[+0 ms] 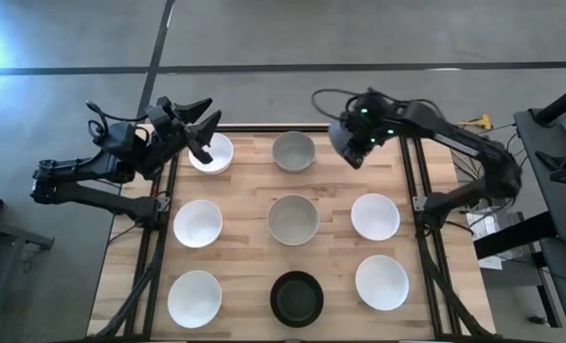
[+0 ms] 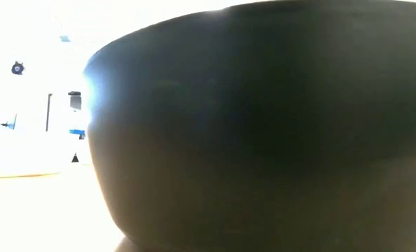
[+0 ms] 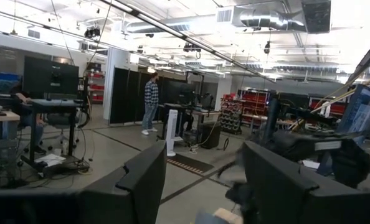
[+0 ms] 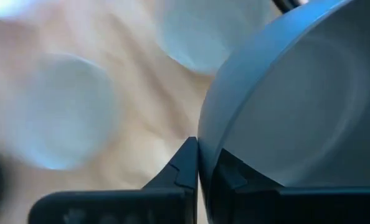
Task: Nest bowls inside each other
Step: Stack the dark gray bowl on top of the light gray bowl
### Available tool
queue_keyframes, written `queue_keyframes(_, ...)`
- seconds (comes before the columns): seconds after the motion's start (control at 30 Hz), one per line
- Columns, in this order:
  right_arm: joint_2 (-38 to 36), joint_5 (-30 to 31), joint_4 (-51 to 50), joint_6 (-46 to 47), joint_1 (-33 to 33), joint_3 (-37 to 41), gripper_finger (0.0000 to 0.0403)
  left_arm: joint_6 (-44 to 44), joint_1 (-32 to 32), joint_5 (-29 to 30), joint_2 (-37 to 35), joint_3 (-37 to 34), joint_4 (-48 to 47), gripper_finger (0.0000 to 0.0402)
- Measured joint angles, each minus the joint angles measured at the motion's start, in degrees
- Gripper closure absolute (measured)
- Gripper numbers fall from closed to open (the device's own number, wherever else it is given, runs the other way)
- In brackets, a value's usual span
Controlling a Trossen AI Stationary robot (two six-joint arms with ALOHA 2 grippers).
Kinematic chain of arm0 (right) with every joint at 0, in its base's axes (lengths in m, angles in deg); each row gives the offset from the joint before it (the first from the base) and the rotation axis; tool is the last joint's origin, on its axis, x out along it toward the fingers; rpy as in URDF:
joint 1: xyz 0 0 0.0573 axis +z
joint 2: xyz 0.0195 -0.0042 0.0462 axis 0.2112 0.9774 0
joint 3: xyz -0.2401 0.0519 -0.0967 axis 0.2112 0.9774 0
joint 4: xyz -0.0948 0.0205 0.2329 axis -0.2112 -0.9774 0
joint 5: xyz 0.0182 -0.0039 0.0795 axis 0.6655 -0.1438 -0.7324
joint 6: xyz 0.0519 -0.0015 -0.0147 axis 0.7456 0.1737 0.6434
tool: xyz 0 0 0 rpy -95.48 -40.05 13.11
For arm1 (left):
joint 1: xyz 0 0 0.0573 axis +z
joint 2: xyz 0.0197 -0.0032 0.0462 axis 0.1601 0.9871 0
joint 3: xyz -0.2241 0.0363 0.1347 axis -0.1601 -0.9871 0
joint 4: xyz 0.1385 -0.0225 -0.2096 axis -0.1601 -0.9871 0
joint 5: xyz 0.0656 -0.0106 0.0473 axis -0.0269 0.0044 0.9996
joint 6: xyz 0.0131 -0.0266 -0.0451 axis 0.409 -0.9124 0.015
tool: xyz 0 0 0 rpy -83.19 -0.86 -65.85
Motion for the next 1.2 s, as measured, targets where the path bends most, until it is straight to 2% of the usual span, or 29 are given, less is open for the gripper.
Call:
queue_keyframes(0.07,-3.6,-3.29,4.51,-0.01,2.62,0.1,0.0392,0.54,0.01,0.01,0.06,0.0,-0.01,0.0206)
queue_keyframes(0.2,-8.48,-3.73,10.39,-4.35,9.64,0.13,0.0392,3.38,0.03,0.0,0.07,0.0,-0.02,0.0206)
queue_keyframes(0.4,-7.91,-3.23,11.31,-7.62,21.63,0.2,0.0392,4.91,0.03,0.01,-1.19,0.0,-0.02,0.0206)
queue_keyframes(0.47,-5.78,-2.08,11.29,-6.78,25.35,0.2,0.0392,4.91,0.03,0.02,-1.91,0.0,-0.02,0.0206)
queue_keyframes(0.67,3.58,13.77,11.65,-12.39,37.3,-0.61,0.0392,4.91,0.03,0.02,-4.58,0.0,-1.05,0.0206)
queue_keyframes(0.77,9.1,18.78,12.08,-16.16,41.2,-3.18,0.0393,4.85,0.01,0.02,-6.29,0.0,-2.19,0.0206)
queue_keyframes(1.03,23.85,19.58,9.31,-19.53,42.93,-13.86,0.0394,4.41,0.01,0.02,-9.07,0.0,-5.19,0.0206)
queue_keyframes(1.2,31.74,21.41,-1.43,-21.01,42.8,-21.77,0.0394,4.26,-0.01,-0.34,-10.73,0.0,-7.28,0.0206)
